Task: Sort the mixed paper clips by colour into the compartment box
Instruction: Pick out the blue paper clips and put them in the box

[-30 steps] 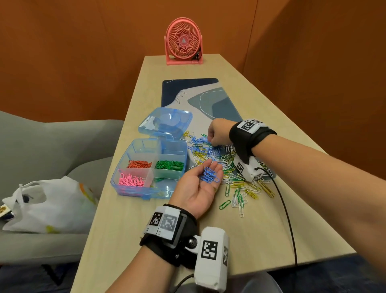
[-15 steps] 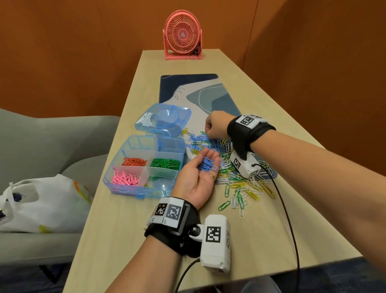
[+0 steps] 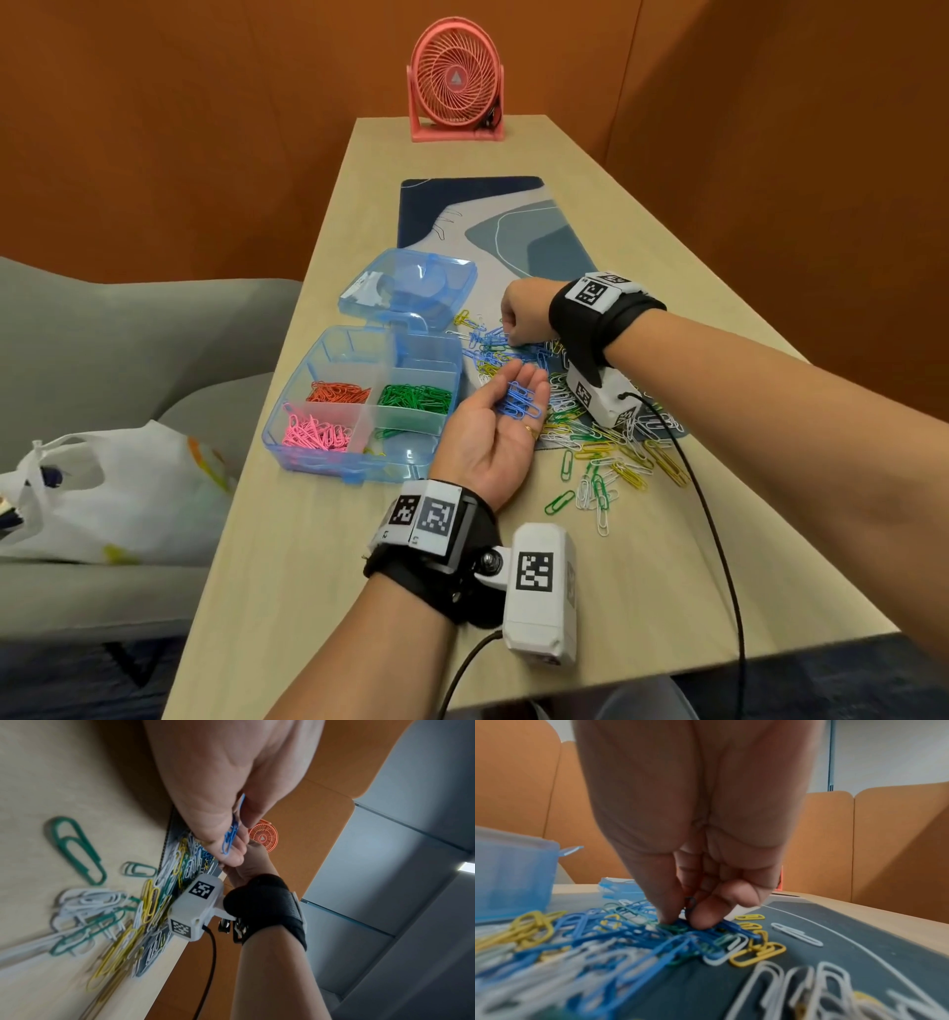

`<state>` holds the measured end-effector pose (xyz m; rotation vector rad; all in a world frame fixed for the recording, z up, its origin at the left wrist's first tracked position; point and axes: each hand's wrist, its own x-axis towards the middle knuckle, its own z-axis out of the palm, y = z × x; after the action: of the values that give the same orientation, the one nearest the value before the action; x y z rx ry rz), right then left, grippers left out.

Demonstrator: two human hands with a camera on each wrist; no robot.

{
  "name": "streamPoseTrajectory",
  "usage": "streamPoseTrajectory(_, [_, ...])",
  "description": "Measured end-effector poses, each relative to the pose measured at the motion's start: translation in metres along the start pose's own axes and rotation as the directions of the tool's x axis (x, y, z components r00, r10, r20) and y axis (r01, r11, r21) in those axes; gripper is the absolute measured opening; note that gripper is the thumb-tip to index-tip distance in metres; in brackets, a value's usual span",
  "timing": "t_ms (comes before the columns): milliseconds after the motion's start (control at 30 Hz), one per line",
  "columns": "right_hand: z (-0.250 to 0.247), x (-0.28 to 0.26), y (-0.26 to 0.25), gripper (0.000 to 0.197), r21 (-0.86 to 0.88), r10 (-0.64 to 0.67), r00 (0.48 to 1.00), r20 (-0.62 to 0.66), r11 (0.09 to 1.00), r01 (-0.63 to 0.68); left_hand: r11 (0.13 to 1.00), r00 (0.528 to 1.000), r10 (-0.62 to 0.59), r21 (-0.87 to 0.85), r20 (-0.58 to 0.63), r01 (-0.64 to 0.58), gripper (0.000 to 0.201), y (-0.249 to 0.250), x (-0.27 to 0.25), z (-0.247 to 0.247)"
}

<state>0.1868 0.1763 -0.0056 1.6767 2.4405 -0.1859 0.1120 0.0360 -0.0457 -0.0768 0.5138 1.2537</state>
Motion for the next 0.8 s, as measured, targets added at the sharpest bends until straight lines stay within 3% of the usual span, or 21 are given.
streamPoseTrajectory(167, [-0.001, -0.003, 0.005, 0.017, 0.071, 0.001, 1.0, -0.025, 0.998, 0.001, 1.0, 1.0, -0.003, -0.001, -0.002, 0.003, 0.022, 0.0, 0.001, -0.001])
streamPoseTrajectory(400, [-0.001, -0.004, 0.002, 0.024, -0.021, 0.017, 0.999, 0.044, 1.0, -0.016, 1.0, 1.0, 0.0, 0.007, -0.003, 0.0, 0.021, 0.0, 0.003, -0.002])
streamPoseTrajectory(533, [-0.001, -0.007, 0.005, 0.01, 0.017, -0.007, 1.0, 0.016, 1.0, 0.007, 1.0, 1.0, -0.001, 0.008, -0.006, 0.001, 0.02, 0.001, 0.003, -0.001])
streamPoseTrajectory(667, [-0.001, -0.012, 0.012, 0.01, 0.185, -0.01, 1.0, -0.01, 0.983, 0.011, 1.0, 1.0, -0.002, 0.016, -0.007, 0.002, 0.02, 0.001, 0.003, -0.001])
streamPoseTrajectory(800, [-0.003, -0.018, 0.022, 0.009, 0.414, 0.017, 0.999, -0.045, 0.91, 0.003, 1.0, 1.0, 0.007, 0.019, 0.002, -0.007, 0.02, 0.001, 0.003, -0.001])
